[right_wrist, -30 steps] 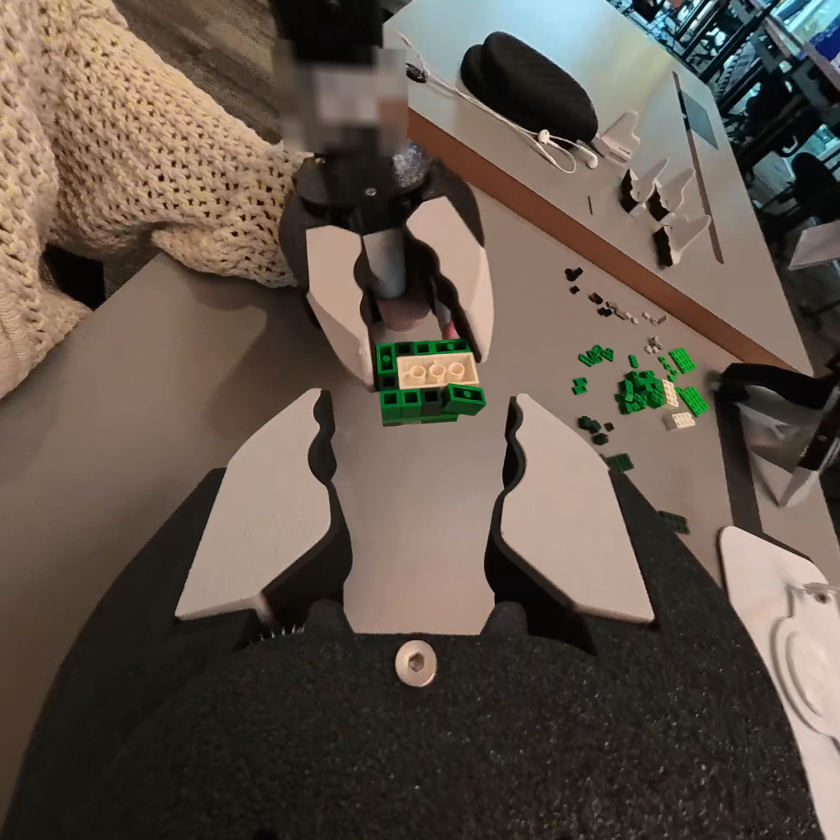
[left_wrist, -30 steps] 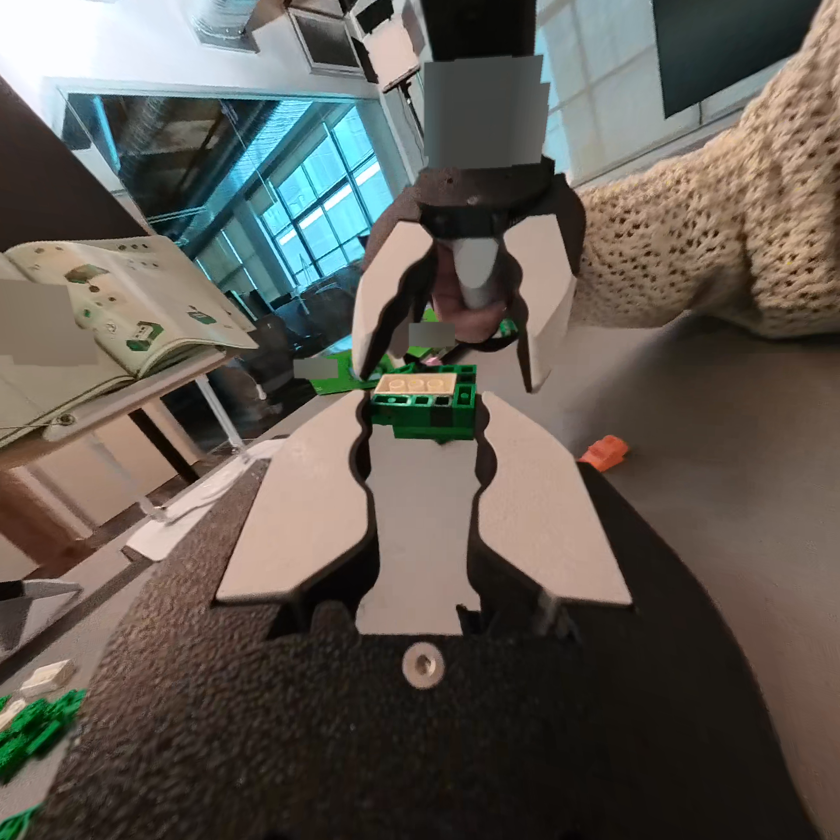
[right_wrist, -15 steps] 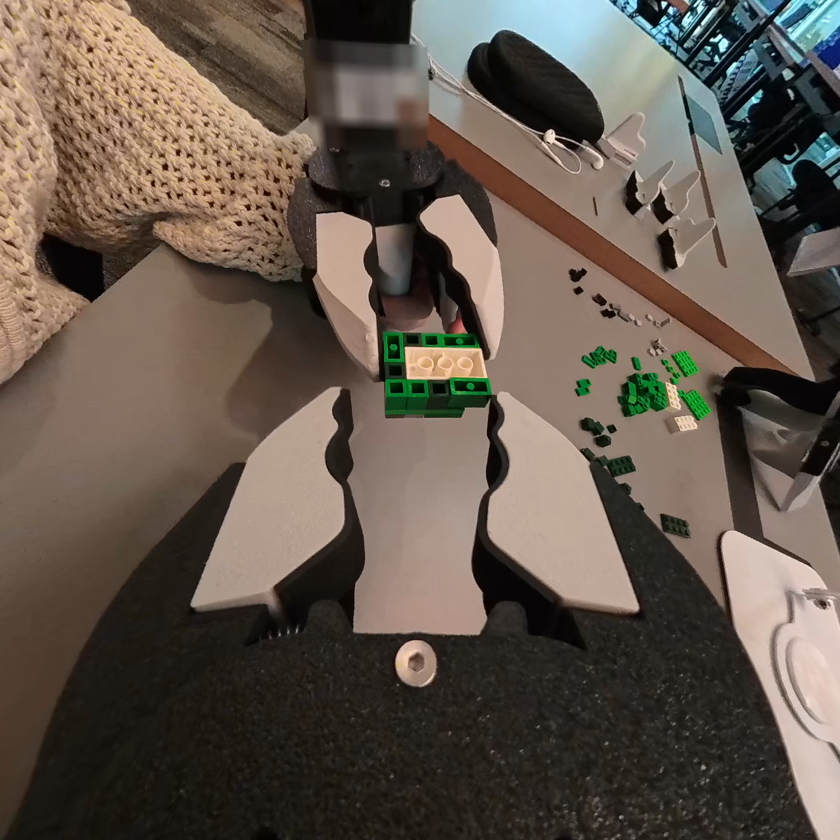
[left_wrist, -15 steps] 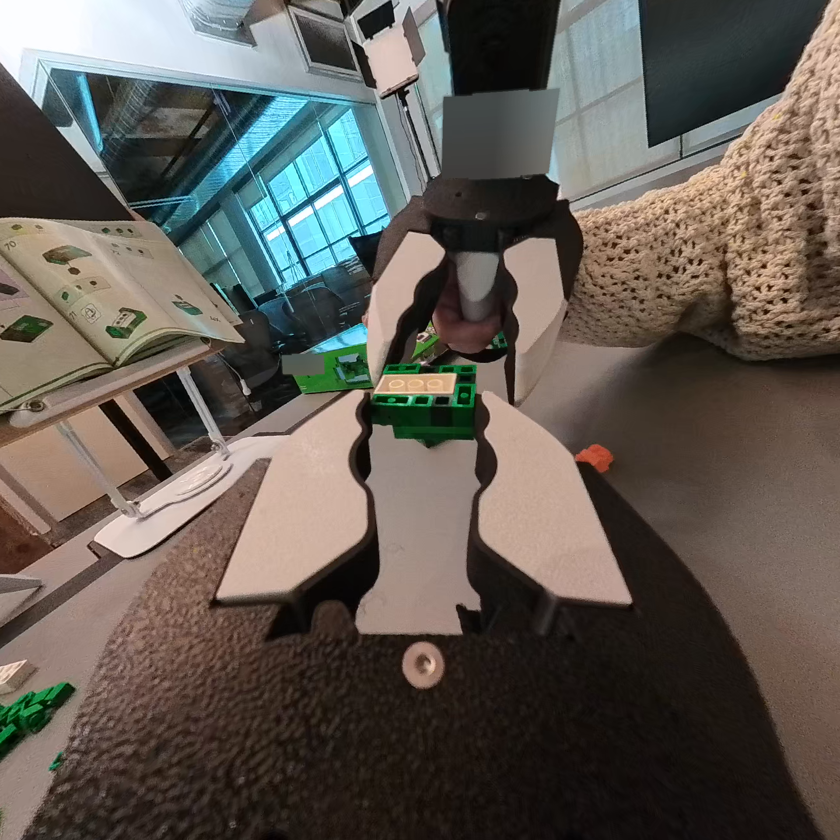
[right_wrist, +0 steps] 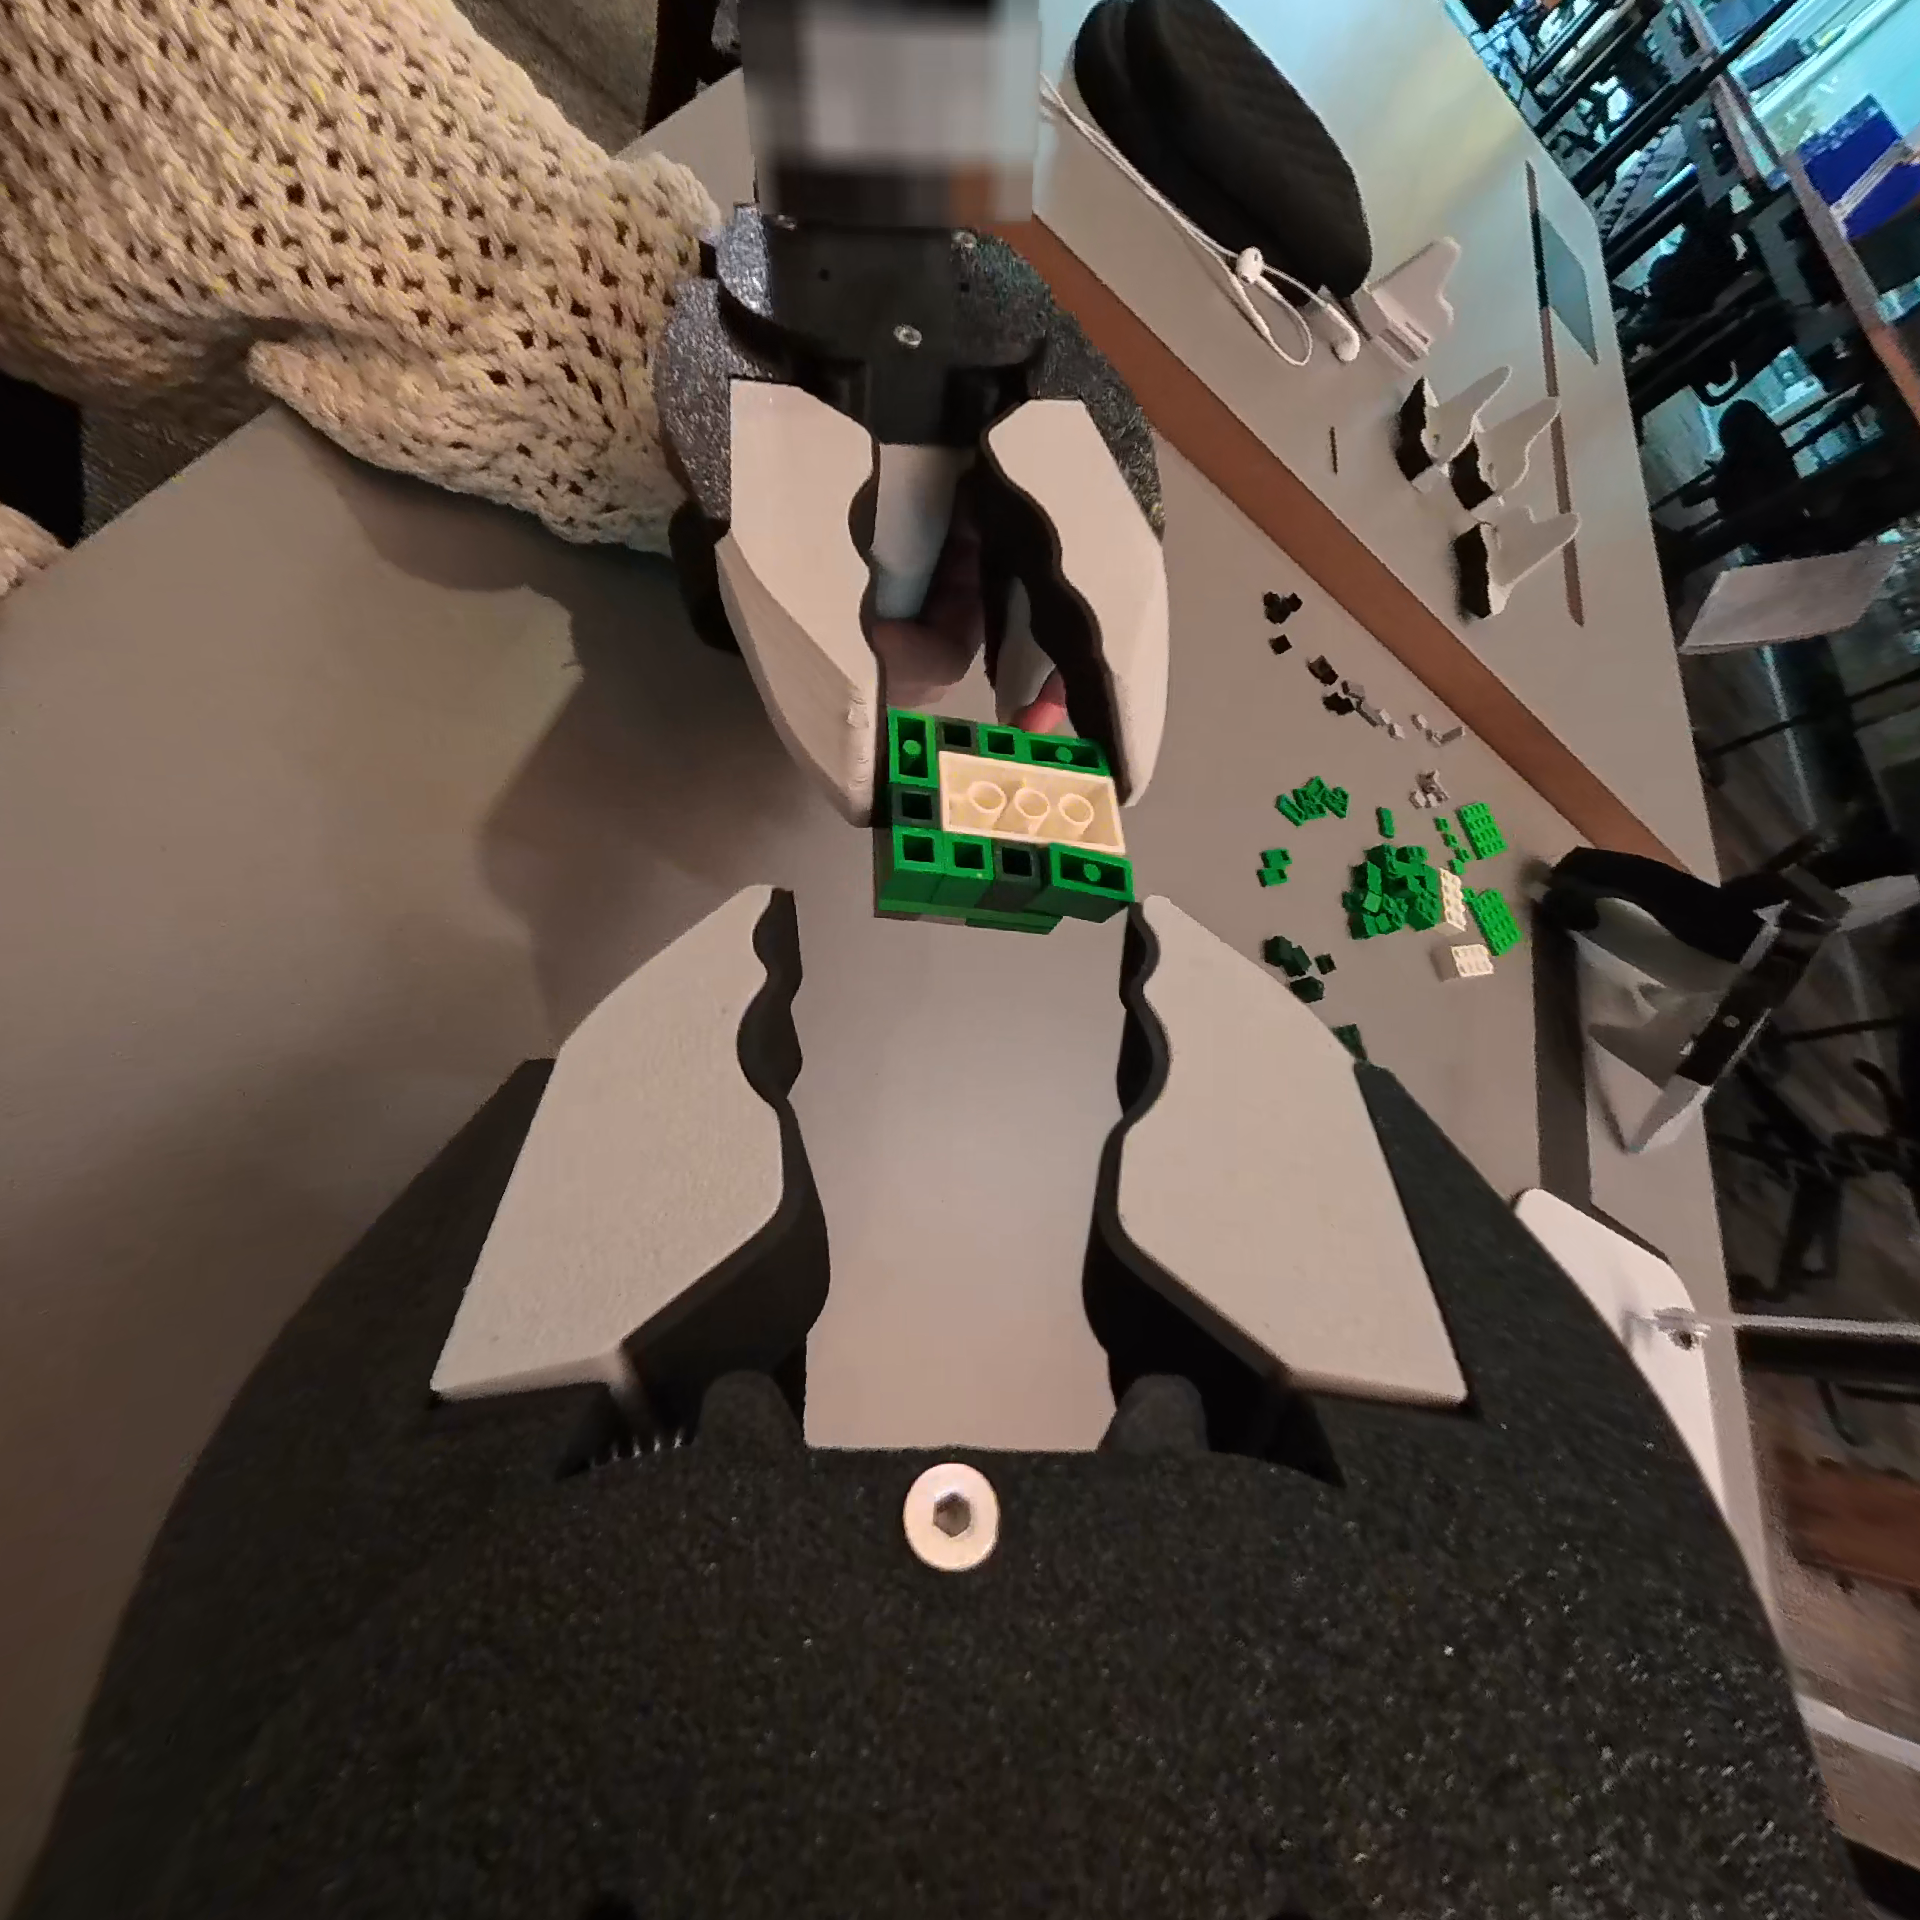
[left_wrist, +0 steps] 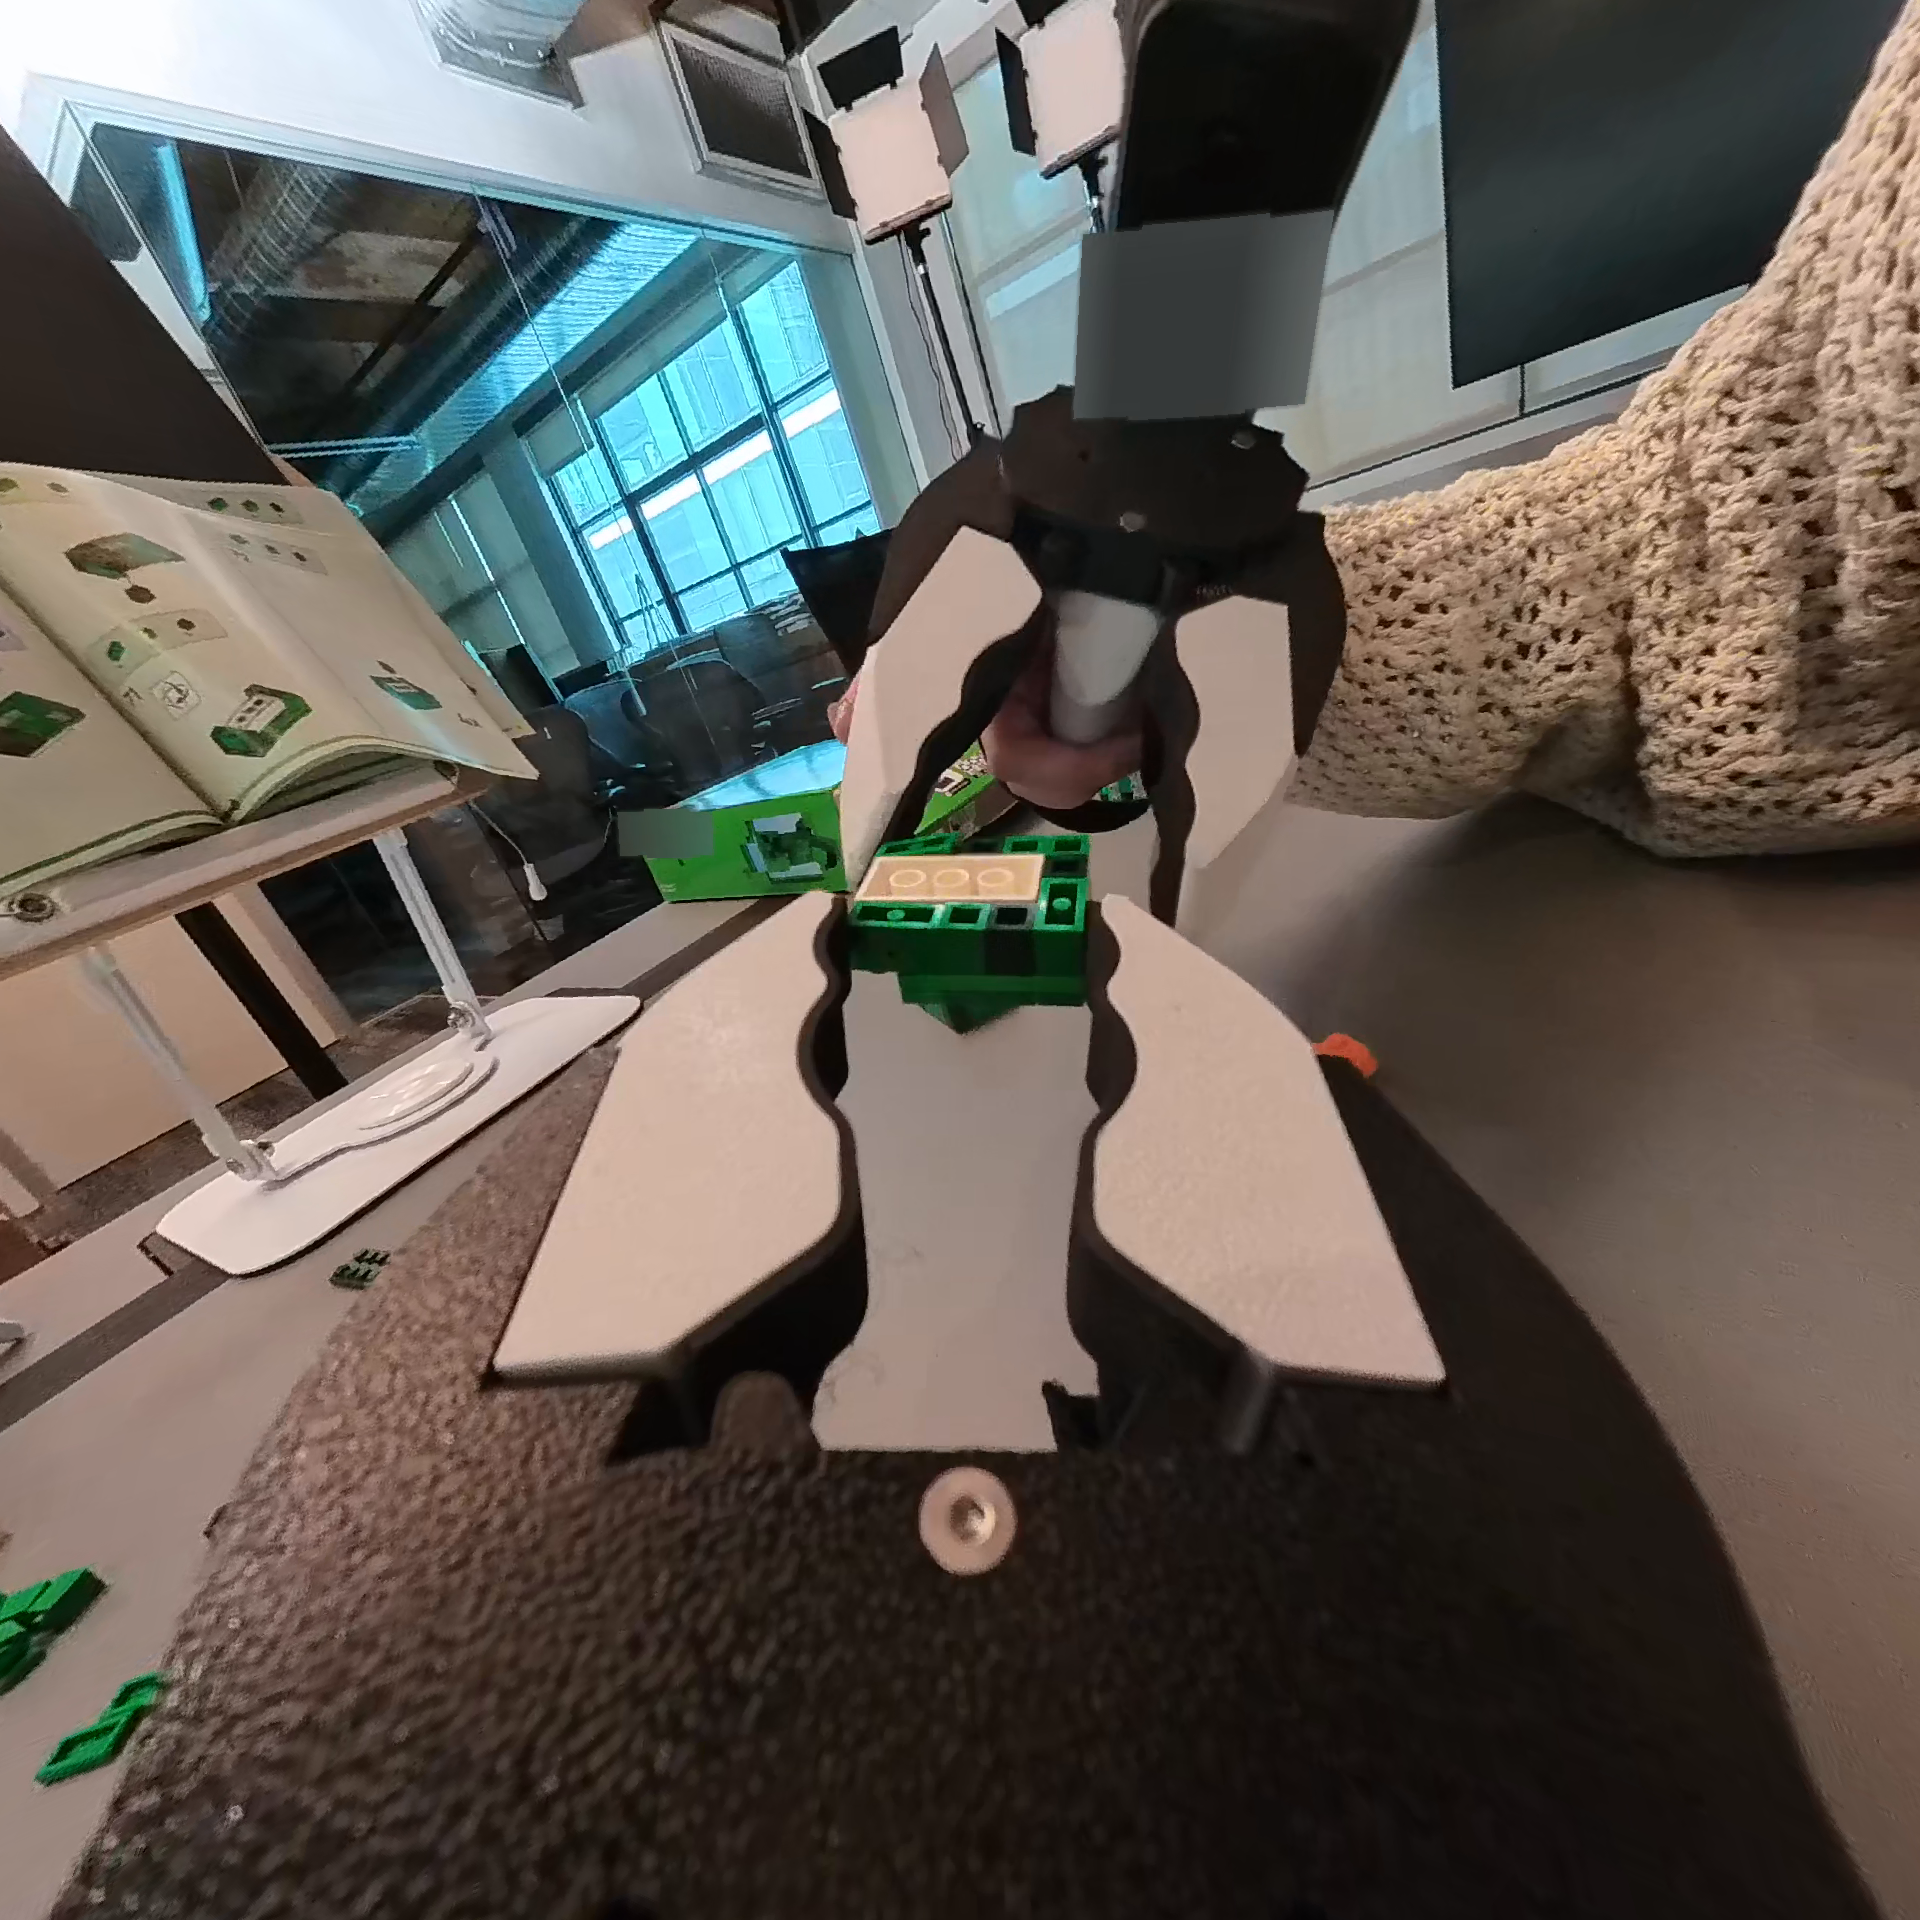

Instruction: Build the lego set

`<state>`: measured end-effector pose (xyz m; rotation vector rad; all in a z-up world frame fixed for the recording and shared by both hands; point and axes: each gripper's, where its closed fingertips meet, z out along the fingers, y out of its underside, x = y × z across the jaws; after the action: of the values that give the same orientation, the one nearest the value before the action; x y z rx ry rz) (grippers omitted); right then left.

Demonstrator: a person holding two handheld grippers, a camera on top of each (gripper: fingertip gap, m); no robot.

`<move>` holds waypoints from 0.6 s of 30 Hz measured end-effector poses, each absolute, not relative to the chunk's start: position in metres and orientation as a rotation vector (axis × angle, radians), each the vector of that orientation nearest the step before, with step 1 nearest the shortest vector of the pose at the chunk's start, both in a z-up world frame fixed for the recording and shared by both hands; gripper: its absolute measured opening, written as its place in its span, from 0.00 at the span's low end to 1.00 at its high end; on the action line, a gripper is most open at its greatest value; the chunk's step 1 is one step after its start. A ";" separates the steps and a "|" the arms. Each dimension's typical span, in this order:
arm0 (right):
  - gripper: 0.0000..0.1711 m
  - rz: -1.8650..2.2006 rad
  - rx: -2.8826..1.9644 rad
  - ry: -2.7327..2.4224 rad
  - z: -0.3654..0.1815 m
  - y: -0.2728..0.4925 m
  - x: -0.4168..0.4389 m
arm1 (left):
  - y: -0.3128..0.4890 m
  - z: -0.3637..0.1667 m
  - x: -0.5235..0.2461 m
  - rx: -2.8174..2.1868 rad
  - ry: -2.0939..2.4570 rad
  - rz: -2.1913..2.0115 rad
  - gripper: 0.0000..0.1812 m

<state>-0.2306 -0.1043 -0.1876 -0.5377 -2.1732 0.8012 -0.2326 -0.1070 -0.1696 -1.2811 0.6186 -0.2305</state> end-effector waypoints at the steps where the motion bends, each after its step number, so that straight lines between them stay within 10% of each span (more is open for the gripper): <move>1: 0.35 0.792 -0.533 -2.175 -0.188 -0.104 -0.231 | -0.107 -0.169 -0.233 -1.280 0.618 -0.231 0.24; 18: 0.36 0.640 -0.438 -2.147 -0.189 -0.101 -0.235 | -0.106 -0.169 -0.236 -1.282 0.600 -0.225 0.24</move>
<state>-0.2349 -0.1007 -0.1886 -0.4378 -2.1474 0.6405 -0.2358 -0.1063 -0.1691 -1.2816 0.6004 -0.2252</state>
